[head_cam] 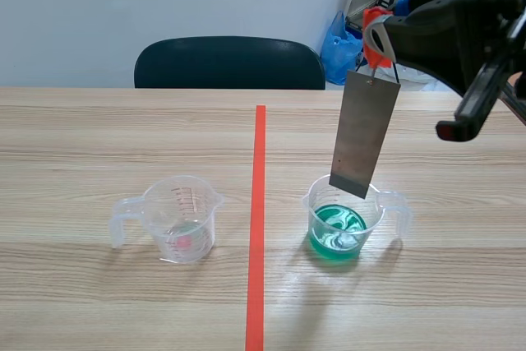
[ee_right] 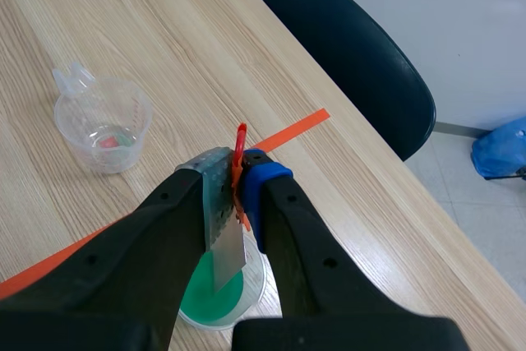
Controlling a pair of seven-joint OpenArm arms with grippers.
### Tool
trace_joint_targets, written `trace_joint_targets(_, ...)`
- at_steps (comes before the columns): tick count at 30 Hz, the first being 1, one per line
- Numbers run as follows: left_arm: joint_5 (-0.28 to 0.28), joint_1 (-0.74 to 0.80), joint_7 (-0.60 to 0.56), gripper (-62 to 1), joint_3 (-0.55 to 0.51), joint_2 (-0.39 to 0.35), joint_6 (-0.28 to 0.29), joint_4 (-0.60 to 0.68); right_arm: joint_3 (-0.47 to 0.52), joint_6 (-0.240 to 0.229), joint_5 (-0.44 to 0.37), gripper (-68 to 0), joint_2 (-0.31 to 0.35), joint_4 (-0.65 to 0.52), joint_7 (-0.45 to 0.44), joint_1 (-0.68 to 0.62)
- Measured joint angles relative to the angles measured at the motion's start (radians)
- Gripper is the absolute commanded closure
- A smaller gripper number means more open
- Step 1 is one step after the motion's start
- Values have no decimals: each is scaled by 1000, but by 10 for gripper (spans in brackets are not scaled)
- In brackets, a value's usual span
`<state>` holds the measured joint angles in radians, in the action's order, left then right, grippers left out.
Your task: Do the redox reaction experiment
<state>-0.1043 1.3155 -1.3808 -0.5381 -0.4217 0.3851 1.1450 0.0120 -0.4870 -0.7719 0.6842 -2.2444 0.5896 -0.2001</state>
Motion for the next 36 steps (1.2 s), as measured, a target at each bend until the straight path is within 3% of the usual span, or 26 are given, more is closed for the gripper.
trace_joint_targets(36, 0, 0, 0, -623, 0, 0, 0, 0, 0, 0, -19, -6, 0, 0, 0, 0)
